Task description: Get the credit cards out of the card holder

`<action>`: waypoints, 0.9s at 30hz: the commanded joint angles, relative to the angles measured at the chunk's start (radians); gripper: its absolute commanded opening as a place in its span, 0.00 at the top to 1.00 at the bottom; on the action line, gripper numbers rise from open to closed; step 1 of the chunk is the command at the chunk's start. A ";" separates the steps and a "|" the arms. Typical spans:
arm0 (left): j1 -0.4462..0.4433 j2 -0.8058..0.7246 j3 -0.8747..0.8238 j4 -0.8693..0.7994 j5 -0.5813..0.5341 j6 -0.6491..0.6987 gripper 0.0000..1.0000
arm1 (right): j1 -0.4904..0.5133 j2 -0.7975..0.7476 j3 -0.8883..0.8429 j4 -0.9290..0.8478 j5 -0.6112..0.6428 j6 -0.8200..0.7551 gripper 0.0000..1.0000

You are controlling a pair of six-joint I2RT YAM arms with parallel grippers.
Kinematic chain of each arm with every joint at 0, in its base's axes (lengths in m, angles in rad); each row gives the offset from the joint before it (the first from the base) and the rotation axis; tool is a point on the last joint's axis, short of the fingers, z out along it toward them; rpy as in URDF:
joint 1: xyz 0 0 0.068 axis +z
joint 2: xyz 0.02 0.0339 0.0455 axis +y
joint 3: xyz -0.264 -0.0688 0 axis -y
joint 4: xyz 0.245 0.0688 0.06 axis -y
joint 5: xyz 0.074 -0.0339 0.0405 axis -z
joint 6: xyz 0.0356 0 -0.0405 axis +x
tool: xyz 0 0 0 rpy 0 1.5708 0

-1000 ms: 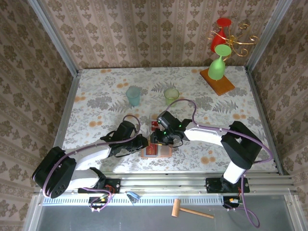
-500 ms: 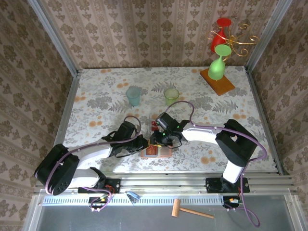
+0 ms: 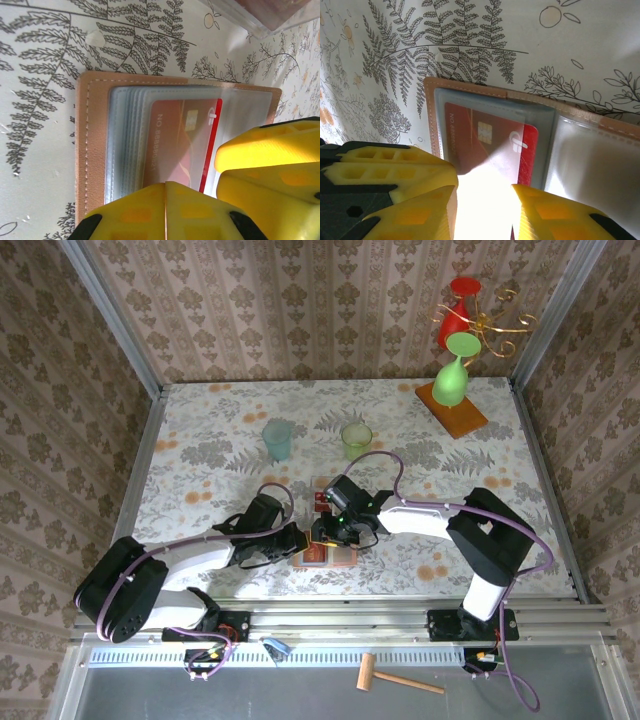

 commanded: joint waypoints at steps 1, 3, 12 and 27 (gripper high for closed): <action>0.005 0.008 -0.015 0.012 -0.001 -0.004 0.91 | 0.009 0.024 -0.013 -0.023 0.002 0.000 0.66; 0.005 0.009 -0.015 0.013 -0.001 -0.006 0.91 | 0.010 0.028 -0.011 -0.024 0.003 -0.001 0.66; 0.006 0.010 -0.015 0.012 -0.001 -0.008 0.92 | 0.009 0.040 -0.006 -0.019 -0.004 -0.004 0.68; 0.006 0.015 -0.017 0.014 -0.002 -0.008 0.92 | 0.009 0.019 0.015 -0.102 0.045 -0.034 0.61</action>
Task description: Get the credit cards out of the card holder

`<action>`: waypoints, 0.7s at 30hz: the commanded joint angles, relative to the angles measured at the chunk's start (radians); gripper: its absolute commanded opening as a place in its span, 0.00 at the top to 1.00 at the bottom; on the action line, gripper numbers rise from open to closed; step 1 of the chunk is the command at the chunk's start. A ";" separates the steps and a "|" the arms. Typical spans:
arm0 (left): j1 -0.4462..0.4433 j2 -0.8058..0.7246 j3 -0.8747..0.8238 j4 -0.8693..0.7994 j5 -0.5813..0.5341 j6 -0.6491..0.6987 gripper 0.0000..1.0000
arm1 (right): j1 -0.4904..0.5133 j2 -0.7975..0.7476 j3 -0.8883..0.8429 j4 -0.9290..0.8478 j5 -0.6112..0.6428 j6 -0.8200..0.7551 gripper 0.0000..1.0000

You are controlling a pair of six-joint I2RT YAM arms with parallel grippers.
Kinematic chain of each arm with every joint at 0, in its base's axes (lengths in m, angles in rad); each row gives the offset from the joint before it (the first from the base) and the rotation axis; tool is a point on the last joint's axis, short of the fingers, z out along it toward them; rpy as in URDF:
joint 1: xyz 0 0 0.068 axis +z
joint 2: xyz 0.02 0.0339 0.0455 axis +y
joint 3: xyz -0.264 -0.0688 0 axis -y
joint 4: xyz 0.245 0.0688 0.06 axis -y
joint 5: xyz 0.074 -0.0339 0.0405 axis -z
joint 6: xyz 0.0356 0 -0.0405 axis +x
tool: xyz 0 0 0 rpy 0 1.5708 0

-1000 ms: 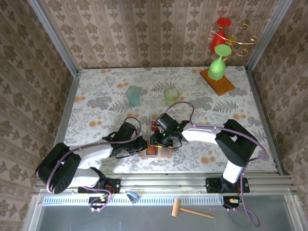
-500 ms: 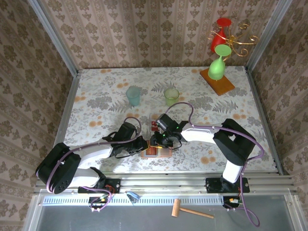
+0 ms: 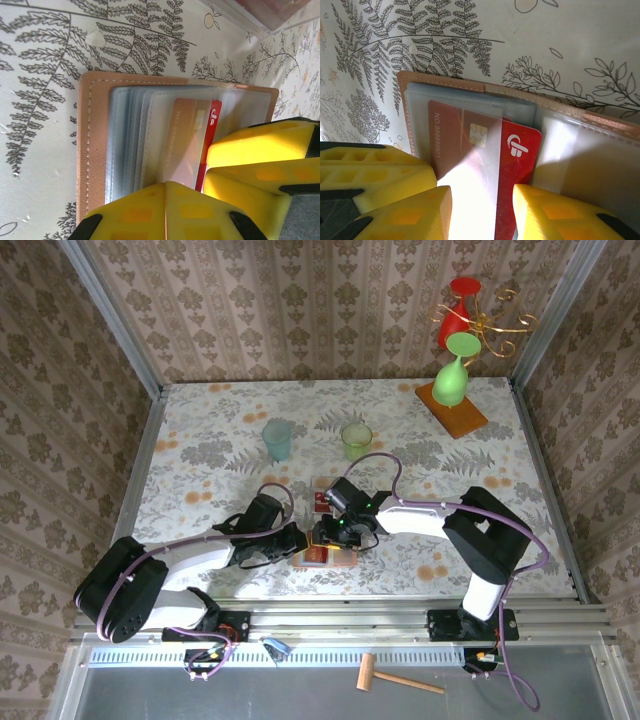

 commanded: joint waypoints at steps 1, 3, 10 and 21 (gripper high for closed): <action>0.005 0.013 -0.018 0.013 -0.002 -0.007 0.92 | 0.008 -0.005 0.014 -0.072 0.038 -0.016 0.62; 0.005 0.013 -0.019 0.015 -0.002 -0.009 0.92 | 0.008 -0.013 0.015 -0.076 0.047 -0.018 0.61; 0.005 0.013 -0.022 0.017 -0.004 -0.009 0.92 | 0.007 -0.043 0.027 -0.082 0.068 -0.033 0.61; 0.006 0.014 -0.026 0.021 -0.005 -0.010 0.92 | 0.005 -0.037 0.043 -0.099 0.078 -0.055 0.61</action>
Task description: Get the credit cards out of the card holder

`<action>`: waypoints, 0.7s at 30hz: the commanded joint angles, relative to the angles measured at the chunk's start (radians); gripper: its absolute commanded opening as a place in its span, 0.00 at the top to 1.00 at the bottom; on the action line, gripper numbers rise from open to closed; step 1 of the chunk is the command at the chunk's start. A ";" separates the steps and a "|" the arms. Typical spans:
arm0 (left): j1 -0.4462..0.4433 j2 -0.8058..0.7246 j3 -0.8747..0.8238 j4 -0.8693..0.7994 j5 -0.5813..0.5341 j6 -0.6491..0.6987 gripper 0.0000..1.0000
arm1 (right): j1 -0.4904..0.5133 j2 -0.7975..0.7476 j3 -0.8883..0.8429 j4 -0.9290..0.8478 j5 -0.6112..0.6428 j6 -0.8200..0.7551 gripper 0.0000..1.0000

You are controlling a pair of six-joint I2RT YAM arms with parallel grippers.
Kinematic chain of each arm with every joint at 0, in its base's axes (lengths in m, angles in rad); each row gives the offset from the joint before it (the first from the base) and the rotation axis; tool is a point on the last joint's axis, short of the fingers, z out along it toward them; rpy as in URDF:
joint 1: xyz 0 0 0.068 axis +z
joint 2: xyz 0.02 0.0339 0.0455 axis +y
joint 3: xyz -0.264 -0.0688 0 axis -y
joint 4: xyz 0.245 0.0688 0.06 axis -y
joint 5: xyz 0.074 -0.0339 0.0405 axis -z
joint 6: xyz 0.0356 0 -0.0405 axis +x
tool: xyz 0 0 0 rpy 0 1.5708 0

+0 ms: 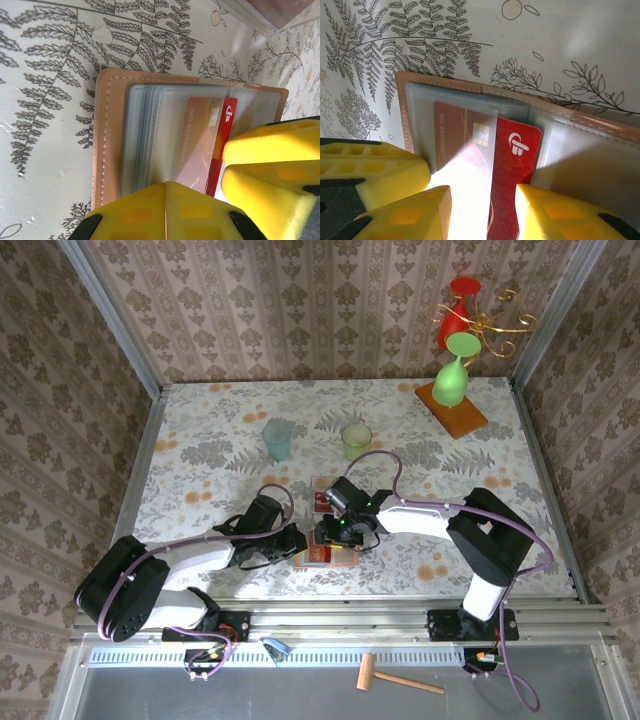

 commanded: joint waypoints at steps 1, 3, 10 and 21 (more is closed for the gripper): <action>0.006 0.010 -0.015 0.008 -0.003 -0.011 0.92 | 0.001 -0.016 0.028 -0.040 0.032 -0.020 0.61; 0.007 0.012 -0.014 0.008 -0.003 -0.010 0.92 | 0.000 -0.010 0.033 -0.041 0.030 -0.023 0.61; 0.006 0.004 -0.009 0.008 -0.002 -0.012 0.92 | 0.000 -0.028 0.038 -0.043 0.027 -0.023 0.61; 0.006 0.004 0.039 -0.014 0.013 -0.001 0.93 | -0.011 -0.079 0.000 -0.029 0.021 -0.008 0.62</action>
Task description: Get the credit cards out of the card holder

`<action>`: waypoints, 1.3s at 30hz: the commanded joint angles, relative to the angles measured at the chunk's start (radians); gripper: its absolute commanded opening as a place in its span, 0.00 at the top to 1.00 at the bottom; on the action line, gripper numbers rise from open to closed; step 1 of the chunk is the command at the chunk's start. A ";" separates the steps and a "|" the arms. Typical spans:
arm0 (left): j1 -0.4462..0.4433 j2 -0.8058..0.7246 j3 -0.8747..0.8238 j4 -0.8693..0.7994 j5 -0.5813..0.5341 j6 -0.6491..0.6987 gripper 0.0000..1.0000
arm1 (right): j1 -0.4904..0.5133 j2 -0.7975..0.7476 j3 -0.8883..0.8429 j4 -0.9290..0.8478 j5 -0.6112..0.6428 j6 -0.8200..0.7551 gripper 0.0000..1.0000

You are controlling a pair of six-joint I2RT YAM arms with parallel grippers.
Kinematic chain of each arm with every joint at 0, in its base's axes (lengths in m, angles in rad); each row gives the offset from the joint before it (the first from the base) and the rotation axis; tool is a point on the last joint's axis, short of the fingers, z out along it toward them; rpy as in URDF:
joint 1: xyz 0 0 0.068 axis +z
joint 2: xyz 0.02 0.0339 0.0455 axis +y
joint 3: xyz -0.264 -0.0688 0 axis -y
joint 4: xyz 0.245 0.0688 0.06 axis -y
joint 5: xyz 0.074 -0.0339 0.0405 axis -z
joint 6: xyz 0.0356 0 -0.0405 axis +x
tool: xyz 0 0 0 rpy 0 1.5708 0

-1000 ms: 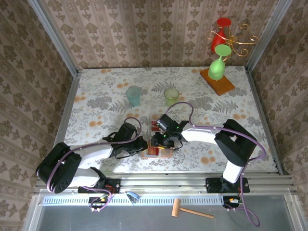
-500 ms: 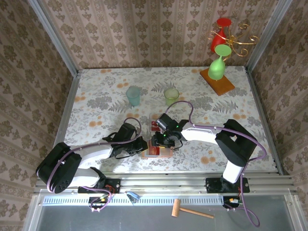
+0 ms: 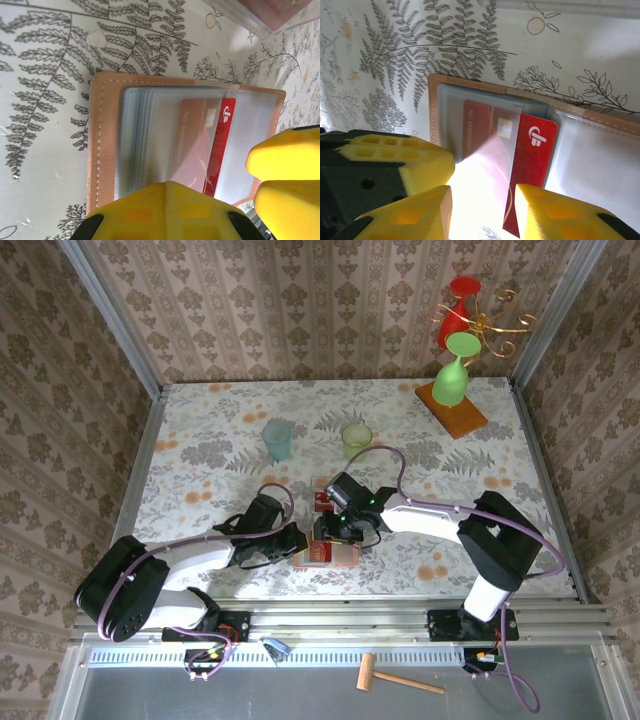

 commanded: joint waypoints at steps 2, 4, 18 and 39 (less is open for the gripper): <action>0.005 0.005 0.033 -0.015 0.012 0.001 0.93 | -0.010 -0.030 -0.026 0.002 0.009 0.007 0.63; 0.005 0.008 0.035 -0.016 0.014 0.001 0.94 | -0.015 -0.034 -0.038 0.014 0.004 0.013 0.63; -0.023 0.056 0.072 -0.050 -0.009 0.029 0.95 | -0.030 -0.039 -0.103 0.082 -0.024 0.044 0.66; -0.025 0.045 0.070 -0.110 -0.037 0.050 0.96 | -0.052 -0.010 -0.163 0.189 -0.083 0.075 0.70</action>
